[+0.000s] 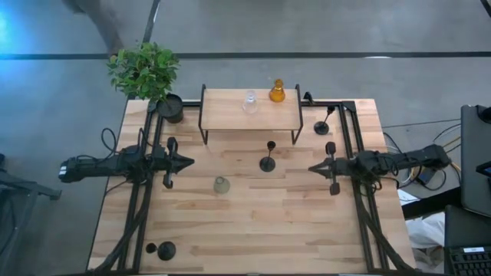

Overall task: Pick & Place candle stick holders
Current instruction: Put the green candle holder on the shelf

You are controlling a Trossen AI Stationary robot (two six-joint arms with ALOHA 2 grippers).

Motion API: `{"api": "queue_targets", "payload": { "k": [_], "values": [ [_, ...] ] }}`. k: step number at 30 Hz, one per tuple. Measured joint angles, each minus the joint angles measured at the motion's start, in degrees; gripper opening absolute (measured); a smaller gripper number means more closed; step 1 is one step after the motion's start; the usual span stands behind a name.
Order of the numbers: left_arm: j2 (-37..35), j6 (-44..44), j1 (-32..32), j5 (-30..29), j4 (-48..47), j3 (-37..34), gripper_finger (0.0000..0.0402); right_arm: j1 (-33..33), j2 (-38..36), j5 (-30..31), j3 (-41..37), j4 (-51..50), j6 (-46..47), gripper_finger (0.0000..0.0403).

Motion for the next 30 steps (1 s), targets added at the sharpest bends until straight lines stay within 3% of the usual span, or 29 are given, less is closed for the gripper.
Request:
{"api": "queue_targets", "payload": {
  "k": [11,17,30],
  "values": [
    [0.00,0.00,-0.02,0.00,-0.02,-0.02,0.0026,-3.79,-7.32,-0.67,-0.01,0.02,1.21,0.0008],
    [0.07,0.00,0.00,0.00,0.00,-0.02,0.0026,-3.78,-5.48,-0.64,0.00,0.00,6.05,0.0008],
    [0.13,0.00,-0.02,0.00,0.00,-0.02,0.0026,-3.78,-2.22,-0.64,0.00,0.03,5.42,0.0008]
  ]
}}
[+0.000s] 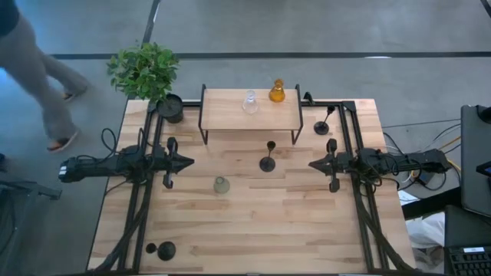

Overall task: Pick & Place candle stick holders
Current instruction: Put the green candle holder on the shelf

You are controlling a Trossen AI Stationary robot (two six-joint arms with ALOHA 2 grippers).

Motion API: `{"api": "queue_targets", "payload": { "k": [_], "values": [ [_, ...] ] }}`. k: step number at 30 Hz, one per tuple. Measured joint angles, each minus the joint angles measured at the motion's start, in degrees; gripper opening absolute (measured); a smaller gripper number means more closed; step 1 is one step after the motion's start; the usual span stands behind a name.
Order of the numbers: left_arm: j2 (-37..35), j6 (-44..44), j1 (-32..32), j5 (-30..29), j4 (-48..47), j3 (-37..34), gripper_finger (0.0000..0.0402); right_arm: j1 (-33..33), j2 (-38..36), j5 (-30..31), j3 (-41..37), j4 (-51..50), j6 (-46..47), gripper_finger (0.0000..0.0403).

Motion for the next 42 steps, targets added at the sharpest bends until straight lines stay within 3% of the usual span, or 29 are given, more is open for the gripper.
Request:
{"api": "queue_targets", "payload": {
  "k": [29,42],
  "values": [
    [0.00,-0.14,0.00,0.00,0.08,0.00,0.0026,0.00,-0.02,0.04,0.00,0.02,0.32,0.0009],
    [-0.02,-13.49,0.02,-0.03,4.22,0.63,0.0026,0.02,0.02,0.07,0.00,0.06,0.04,0.0009]
  ]
}}
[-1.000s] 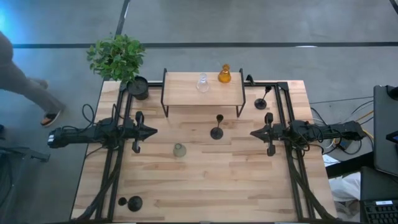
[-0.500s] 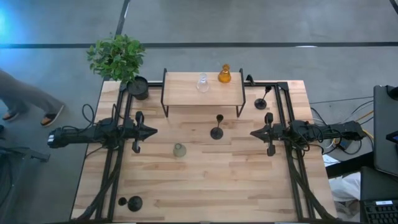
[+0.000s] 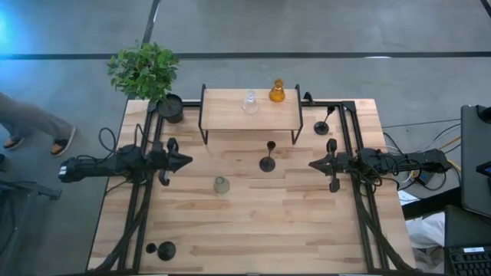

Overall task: Pick & Place candle stick holders
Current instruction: Put the green candle holder on the shelf

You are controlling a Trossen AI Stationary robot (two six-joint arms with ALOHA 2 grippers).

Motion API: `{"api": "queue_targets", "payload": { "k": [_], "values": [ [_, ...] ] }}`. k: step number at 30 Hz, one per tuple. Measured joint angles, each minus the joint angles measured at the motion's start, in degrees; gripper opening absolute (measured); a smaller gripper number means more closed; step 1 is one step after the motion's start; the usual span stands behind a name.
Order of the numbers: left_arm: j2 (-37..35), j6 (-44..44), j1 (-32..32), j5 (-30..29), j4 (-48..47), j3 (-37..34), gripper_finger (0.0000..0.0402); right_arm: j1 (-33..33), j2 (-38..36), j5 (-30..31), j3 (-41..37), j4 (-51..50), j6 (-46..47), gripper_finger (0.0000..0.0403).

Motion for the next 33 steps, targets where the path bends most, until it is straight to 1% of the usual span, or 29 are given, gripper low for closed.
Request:
{"api": "queue_targets", "payload": {
  "k": [3,10,12,15,17,23,25,27,33],
  "values": [
    [0.00,-2.07,-0.02,-0.01,0.68,0.11,0.0026,0.00,0.02,0.00,0.00,0.00,0.04,0.0009],
    [0.00,-2.25,-0.01,0.14,1.06,0.11,0.0026,0.00,0.00,0.02,0.00,0.00,-0.14,0.0009],
    [0.00,-0.04,-0.04,2.01,0.83,-0.03,0.0026,0.00,0.00,0.04,0.00,0.00,-0.12,0.0009],
    [0.46,5.58,-0.07,7.76,-1.96,-0.39,0.0026,0.00,0.00,0.02,0.00,0.00,0.50,0.0009],
    [1.35,7.43,-0.14,10.01,-3.75,-0.45,0.0026,0.00,0.00,0.04,0.00,-0.01,0.21,0.0009],
    [9.03,8.10,-0.33,10.61,-3.59,-0.52,0.0027,0.00,0.00,0.10,0.00,0.00,-0.09,0.0009],
    [12.71,8.09,-0.41,10.61,-3.65,-0.53,0.0034,0.00,-0.07,0.07,0.00,-0.02,0.33,0.0009],
    [15.94,8.06,-0.42,10.61,-3.69,-0.54,0.0050,0.00,-0.07,0.07,0.00,-0.02,0.50,0.0009],
    [24.39,8.01,-0.42,10.61,-3.66,-0.56,0.0113,0.00,-0.07,0.04,0.00,0.00,0.12,0.0008]
  ]
}}
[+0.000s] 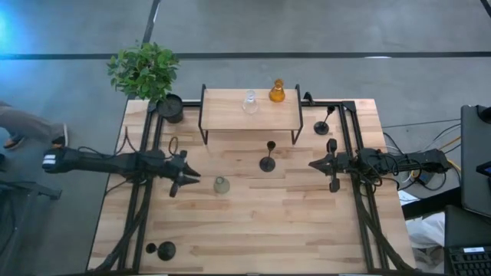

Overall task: Pick & Place candle stick holders
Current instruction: Put the green candle holder on the shelf

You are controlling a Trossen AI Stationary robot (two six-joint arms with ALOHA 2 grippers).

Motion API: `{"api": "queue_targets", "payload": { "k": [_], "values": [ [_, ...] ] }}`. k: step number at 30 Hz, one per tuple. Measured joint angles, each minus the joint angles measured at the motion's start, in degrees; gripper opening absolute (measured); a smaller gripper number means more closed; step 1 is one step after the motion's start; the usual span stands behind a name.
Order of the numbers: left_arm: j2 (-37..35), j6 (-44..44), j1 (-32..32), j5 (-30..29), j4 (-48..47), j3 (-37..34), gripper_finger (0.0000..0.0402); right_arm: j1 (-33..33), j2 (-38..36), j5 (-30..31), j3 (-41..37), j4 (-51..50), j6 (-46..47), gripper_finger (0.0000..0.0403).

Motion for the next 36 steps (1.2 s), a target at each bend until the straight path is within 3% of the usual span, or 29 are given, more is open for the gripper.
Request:
{"api": "queue_targets", "payload": {
  "k": [11,17,30,36],
  "values": [
    [10.46,-0.32,-0.02,0.30,6.91,-0.09,0.0171,0.00,0.02,-0.08,0.00,-0.02,0.38,0.0008],
    [14.63,-0.70,-0.02,-1.52,17.20,-0.01,0.0172,0.00,0.02,-0.07,0.00,-0.02,-0.03,0.0008],
    [25.27,-4.12,-0.02,-1.66,22.21,1.58,0.0172,0.00,0.02,-0.04,0.00,-0.02,0.11,0.0008],
    [30.00,-1.33,-0.02,-1.66,24.37,4.01,0.0172,-0.01,0.02,-0.04,0.00,-0.02,0.38,0.0008]
  ]
}}
